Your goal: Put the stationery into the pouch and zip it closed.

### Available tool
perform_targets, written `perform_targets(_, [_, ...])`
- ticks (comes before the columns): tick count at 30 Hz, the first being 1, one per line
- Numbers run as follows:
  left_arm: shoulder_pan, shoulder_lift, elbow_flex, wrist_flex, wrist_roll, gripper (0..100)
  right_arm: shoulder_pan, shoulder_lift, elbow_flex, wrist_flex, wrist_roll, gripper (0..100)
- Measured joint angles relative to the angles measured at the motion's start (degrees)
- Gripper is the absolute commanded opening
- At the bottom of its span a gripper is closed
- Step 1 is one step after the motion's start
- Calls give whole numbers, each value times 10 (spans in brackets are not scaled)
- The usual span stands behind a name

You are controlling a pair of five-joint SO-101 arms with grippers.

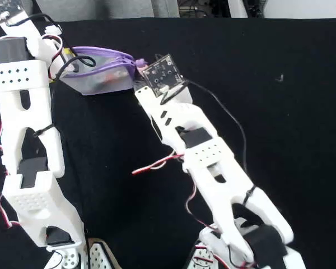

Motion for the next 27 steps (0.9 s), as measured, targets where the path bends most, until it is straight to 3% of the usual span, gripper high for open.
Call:
perform_targets(8, [0, 0, 0, 0, 0, 228, 0, -50, 26, 0, 0, 152])
perform_targets(18, [0, 0, 0, 0, 0, 228, 0, -50, 26, 0, 0, 8])
perform_targets(27, [0, 0, 0, 0, 0, 229, 0, -50, 26, 0, 0, 15])
